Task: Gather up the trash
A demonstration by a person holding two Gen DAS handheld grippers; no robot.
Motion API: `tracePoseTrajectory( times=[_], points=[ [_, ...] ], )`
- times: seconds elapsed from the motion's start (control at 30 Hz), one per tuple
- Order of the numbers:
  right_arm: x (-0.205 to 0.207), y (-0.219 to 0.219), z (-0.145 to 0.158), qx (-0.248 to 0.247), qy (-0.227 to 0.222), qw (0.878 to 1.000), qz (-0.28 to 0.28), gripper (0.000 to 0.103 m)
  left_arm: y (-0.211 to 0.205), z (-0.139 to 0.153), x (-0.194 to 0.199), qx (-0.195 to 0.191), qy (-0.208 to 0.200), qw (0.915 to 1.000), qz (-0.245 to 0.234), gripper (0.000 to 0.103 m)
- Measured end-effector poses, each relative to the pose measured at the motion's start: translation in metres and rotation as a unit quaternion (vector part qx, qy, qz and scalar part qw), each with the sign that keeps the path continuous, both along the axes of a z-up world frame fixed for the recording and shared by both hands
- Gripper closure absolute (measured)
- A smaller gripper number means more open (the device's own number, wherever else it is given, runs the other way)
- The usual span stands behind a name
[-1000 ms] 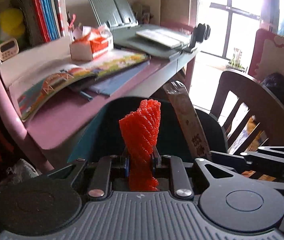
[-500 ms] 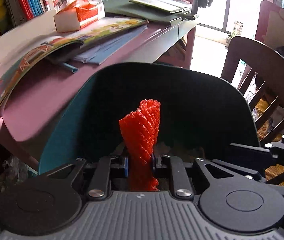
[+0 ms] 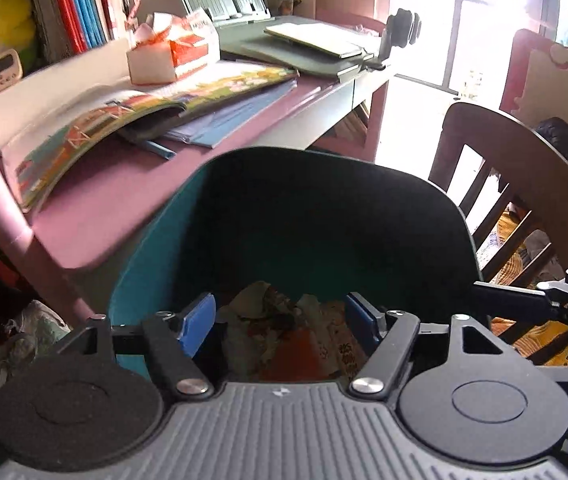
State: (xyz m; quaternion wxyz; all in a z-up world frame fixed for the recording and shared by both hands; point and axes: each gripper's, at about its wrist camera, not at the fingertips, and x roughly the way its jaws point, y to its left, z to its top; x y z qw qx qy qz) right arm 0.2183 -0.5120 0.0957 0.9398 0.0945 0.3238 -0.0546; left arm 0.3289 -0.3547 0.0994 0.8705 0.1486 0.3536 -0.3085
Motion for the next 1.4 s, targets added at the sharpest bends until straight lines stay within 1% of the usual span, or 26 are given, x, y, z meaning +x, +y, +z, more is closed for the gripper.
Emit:
tracePoseTrajectory(
  times=[0.1, 0.2, 0.47, 0.6, 0.63, 0.67, 0.8, 0.97, 1.03, 1.2, 1.3, 1.37, 1.4],
  points=[
    [-0.009, 0.006, 0.007, 0.000, -0.007, 1.000, 0.002, 0.061, 0.013, 0.008, -0.009, -0.011, -0.005, 0.9999, 0.000, 0.026],
    [-0.019, 0.012, 0.014, 0.002, -0.016, 1.000, 0.003, 0.053, 0.028, 0.015, -0.019, -0.020, -0.008, 0.9998, 0.003, 0.026],
    [-0.051, 0.026, 0.036, 0.012, -0.043, 0.999, 0.006, 0.049, 0.064, 0.032, -0.049, -0.038, -0.025, 0.9990, 0.002, 0.025],
    [-0.067, 0.034, 0.046, 0.016, -0.059, 0.998, 0.007, 0.045, 0.084, 0.041, -0.066, -0.056, -0.034, 0.9978, -0.002, 0.025],
    [-0.071, 0.036, 0.049, 0.015, -0.065, 0.998, 0.008, 0.044, 0.089, 0.043, -0.070, -0.060, -0.035, 0.9976, -0.002, 0.024],
    [-0.075, 0.039, 0.051, 0.013, -0.069, 0.998, 0.009, 0.044, 0.094, 0.045, -0.074, -0.065, -0.035, 0.9972, -0.003, 0.022],
    [-0.090, 0.049, 0.059, 0.021, -0.082, 0.996, 0.007, 0.044, 0.114, 0.050, -0.090, -0.083, -0.039, 0.9958, -0.007, 0.022],
    [-0.109, 0.068, 0.067, -0.009, -0.102, 0.995, 0.016, 0.041, 0.136, 0.055, -0.108, -0.097, -0.047, 0.9942, -0.012, 0.022],
    [-0.114, 0.074, 0.068, -0.017, -0.105, 0.994, 0.019, 0.037, 0.144, 0.056, -0.115, -0.099, -0.052, 0.9936, -0.014, 0.022],
    [-0.126, 0.085, 0.069, -0.020, -0.114, 0.993, 0.022, 0.035, 0.164, 0.055, -0.126, -0.112, -0.055, 0.9922, -0.011, 0.022],
    [-0.129, 0.090, 0.067, -0.014, -0.115, 0.993, 0.026, 0.034, 0.173, 0.053, -0.131, -0.112, -0.057, 0.9921, -0.006, 0.017],
    [-0.131, 0.094, 0.066, -0.013, -0.115, 0.993, 0.031, 0.034, 0.175, 0.051, -0.133, -0.112, -0.061, 0.9919, -0.002, 0.003],
    [-0.132, 0.097, 0.065, -0.014, -0.115, 0.993, 0.032, 0.034, 0.177, 0.050, -0.135, -0.114, -0.064, 0.9914, 0.001, 0.001]
  ],
)
